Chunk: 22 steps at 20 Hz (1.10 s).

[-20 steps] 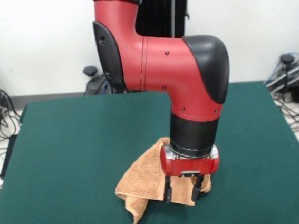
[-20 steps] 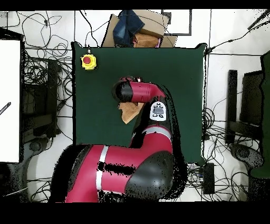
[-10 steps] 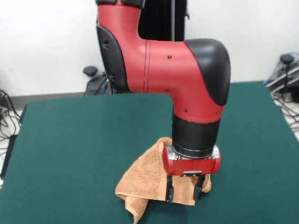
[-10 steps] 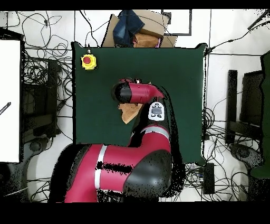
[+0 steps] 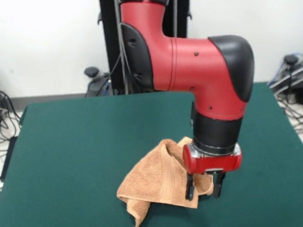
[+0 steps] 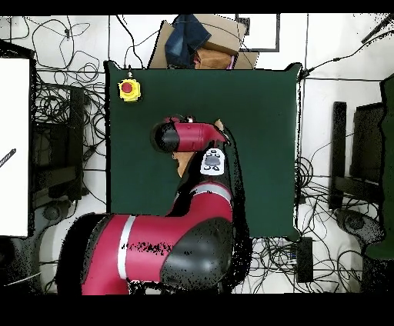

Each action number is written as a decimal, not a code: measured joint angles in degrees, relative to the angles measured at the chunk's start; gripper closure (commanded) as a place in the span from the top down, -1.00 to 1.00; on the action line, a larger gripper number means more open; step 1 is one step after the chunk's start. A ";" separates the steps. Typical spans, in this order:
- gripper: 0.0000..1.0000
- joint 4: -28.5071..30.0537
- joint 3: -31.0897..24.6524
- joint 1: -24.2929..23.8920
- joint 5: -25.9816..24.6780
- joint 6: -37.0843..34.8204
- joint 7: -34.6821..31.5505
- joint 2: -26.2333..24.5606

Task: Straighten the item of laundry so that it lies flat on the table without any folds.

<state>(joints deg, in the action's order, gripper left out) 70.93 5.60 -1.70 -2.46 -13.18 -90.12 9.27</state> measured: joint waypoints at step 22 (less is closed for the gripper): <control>1.00 0.40 1.30 -0.22 0.05 3.94 0.00 -1.62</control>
<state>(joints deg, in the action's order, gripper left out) 71.33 6.89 -1.92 -2.41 -9.24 -90.12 7.65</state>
